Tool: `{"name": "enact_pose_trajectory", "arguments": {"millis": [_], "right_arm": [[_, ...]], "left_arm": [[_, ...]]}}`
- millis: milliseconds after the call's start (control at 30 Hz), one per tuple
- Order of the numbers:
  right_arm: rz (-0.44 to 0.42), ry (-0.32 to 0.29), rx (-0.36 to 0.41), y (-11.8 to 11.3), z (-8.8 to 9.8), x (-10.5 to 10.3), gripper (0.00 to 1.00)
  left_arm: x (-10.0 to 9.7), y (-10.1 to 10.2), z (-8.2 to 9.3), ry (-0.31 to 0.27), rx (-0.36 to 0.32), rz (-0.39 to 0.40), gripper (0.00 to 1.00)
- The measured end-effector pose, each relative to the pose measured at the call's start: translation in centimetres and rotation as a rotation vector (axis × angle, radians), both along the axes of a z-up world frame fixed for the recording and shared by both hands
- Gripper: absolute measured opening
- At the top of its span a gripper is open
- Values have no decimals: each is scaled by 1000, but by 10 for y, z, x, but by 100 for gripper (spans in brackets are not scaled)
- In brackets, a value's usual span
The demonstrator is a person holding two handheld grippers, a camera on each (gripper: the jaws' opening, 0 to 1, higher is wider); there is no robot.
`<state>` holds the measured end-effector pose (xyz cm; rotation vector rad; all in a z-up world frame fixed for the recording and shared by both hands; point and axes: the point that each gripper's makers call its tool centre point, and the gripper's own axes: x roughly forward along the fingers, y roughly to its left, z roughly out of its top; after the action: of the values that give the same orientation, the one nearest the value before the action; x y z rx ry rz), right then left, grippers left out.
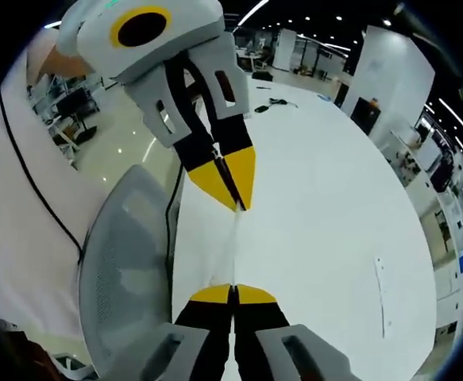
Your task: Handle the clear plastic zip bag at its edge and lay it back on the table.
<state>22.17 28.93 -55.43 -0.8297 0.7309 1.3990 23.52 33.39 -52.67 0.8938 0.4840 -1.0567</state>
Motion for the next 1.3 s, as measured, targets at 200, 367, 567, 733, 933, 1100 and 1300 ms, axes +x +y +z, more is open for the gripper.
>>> {"name": "enact_pose_trajectory", "arguments": {"millis": [200, 367, 567, 733, 933, 1100, 1300], "right_arm": [[-4, -11, -4, -1, 0, 2, 0], [-6, -21, -8, -3, 0, 6, 0], [-3, -29, -16, -3, 0, 5, 0], [-8, -38, -19, -3, -1, 7, 0], [-6, -48, -24, -3, 1, 5, 0], [-8, -55, -26, -3, 2, 6, 0], [-9, -57, -24, -1, 4, 5, 0]], "left_arm": [[-1, 0, -2, 7, 0, 3, 0], [0, -3, 3, 1, -21, 6, 2], [-1, -11, 10, -14, -44, -7, 9], [-7, -22, 16, -23, -56, -37, 12], [-14, -36, 25, -28, -73, -69, 13], [-22, -45, 24, -23, -65, -102, 12], [-27, -50, 19, -13, -44, -127, 10]]}}
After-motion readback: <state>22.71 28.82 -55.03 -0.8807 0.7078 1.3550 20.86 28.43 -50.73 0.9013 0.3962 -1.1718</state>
